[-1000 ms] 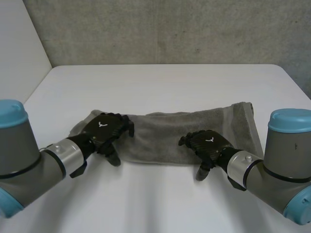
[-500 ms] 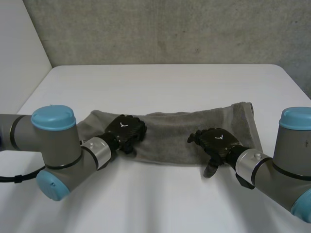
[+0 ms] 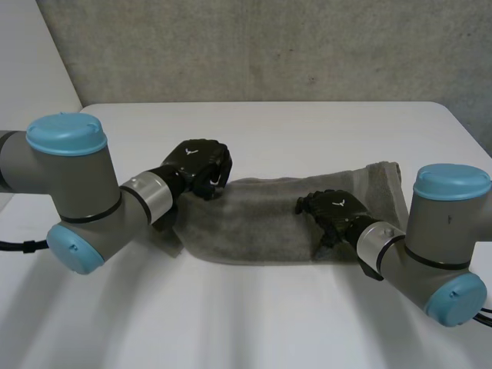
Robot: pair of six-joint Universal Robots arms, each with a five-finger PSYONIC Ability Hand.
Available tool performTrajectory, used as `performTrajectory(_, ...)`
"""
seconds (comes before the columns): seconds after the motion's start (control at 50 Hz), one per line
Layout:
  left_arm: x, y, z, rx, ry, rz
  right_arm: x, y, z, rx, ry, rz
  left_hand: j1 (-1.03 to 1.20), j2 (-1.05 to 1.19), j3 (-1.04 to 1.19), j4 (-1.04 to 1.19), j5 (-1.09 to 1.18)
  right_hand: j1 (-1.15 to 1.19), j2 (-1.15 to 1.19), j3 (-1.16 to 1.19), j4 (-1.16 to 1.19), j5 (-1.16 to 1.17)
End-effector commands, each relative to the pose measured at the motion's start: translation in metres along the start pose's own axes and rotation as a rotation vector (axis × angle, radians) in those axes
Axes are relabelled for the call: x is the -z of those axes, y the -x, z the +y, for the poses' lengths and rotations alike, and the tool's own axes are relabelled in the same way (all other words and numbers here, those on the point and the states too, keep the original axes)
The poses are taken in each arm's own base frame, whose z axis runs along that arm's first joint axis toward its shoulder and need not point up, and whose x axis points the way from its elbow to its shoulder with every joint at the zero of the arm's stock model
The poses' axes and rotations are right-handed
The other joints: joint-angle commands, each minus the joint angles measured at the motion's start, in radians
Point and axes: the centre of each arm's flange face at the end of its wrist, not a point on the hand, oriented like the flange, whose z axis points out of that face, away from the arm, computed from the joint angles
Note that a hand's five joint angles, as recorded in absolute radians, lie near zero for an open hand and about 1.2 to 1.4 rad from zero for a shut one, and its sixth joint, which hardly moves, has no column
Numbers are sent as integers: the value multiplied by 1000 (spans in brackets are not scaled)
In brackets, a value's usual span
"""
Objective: Fold the towel.
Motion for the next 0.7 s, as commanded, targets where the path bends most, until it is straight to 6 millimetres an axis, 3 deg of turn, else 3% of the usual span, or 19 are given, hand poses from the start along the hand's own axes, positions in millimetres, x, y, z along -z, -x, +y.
performTrajectory(0.02,15,-9,26,34,109,16,6,2,-10,-22,-21,-7,-451,-466,-472,-470,-465,25,14,11,10,4)
performTrajectory(0.14,43,-25,41,-84,172,98,15,0,-12,-17,-21,1,-708,-723,-729,-727,-722,1,-9,-13,-14,-19)
performTrajectory(0.3,61,-26,61,-288,228,117,18,2,-9,-19,-11,-5,-799,-814,-820,-818,-813,-13,-24,-28,-29,-34)
performTrajectory(0.46,55,-23,76,-293,238,116,18,2,-10,-17,-13,-6,-779,-794,-800,-798,-793,-13,-24,-28,-29,-34)
performTrajectory(0.7,42,-19,72,-330,188,77,19,3,-8,-19,-7,-7,-723,-738,-744,-742,-737,-13,-24,-28,-29,-34)
